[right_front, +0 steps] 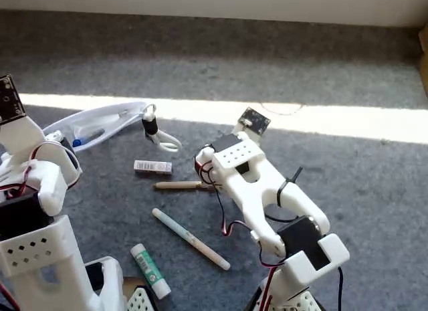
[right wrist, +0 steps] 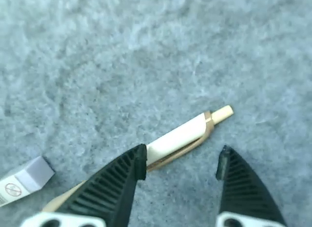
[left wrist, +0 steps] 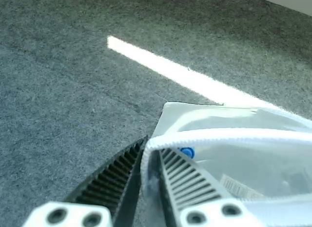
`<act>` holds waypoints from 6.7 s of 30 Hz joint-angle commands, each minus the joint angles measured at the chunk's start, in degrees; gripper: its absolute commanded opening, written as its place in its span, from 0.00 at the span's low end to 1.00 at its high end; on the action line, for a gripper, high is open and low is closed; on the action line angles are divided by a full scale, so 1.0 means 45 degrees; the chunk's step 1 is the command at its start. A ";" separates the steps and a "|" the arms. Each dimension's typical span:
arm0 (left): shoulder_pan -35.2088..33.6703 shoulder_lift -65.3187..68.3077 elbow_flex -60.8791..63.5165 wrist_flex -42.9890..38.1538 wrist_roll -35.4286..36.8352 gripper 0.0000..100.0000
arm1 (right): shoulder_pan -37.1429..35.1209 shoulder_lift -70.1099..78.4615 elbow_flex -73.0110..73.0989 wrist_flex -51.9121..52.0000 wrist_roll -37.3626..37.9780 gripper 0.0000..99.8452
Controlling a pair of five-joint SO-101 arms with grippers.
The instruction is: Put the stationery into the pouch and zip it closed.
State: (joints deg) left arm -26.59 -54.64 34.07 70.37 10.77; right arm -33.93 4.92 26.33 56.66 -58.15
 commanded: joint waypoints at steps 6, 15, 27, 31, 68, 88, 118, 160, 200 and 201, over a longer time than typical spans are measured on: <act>-0.0049 0.0049 -0.0107 -0.0215 0.0137 0.01 | 0.0908 0.0010 -0.0400 0.0088 -0.0059 0.15; -0.0049 0.0049 -0.0107 -0.0215 0.0137 0.01 | 0.1084 0.0029 -0.0420 0.0088 -0.0020 0.13; -0.0049 0.0049 -0.0107 -0.0215 0.0137 0.01 | 0.1241 0.0010 -0.0420 0.0127 0.1270 0.03; -0.0049 0.0049 -0.0107 -0.0215 0.0137 0.01 | 0.1241 0.0010 -0.0400 0.0127 0.1993 0.03; -0.0049 0.0049 -0.0107 -0.0215 0.0137 0.01 | 0.1241 -0.6398 -0.0264 0.0107 0.6623 0.00; 0.0010 0.0049 -0.0088 -0.0215 0.0137 0.01 | 0.1866 -0.7609 -0.0381 0.0166 0.8107 0.00; 0.2042 0.0147 -0.0107 -0.0762 0.0410 0.01 | -0.0967 -1.3841 -0.3780 -0.0029 1.2308 0.00; 0.1983 0.0147 -0.0107 -0.0781 0.0449 0.01 | -0.2628 -1.2357 0.0694 -0.8274 1.4359 0.00; 0.1514 0.0049 0.0264 -0.0762 0.0449 0.01 | -0.3311 -1.2083 -0.1397 -0.2120 1.5433 0.14; 0.1397 0.0049 0.0264 -0.0762 0.0469 0.01 | -0.3311 -1.2122 -0.1690 -0.1475 1.5433 0.14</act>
State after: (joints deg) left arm -18.95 -54.55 35.47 67.56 12.26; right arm -48.35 -46.95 24.75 43.74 11.12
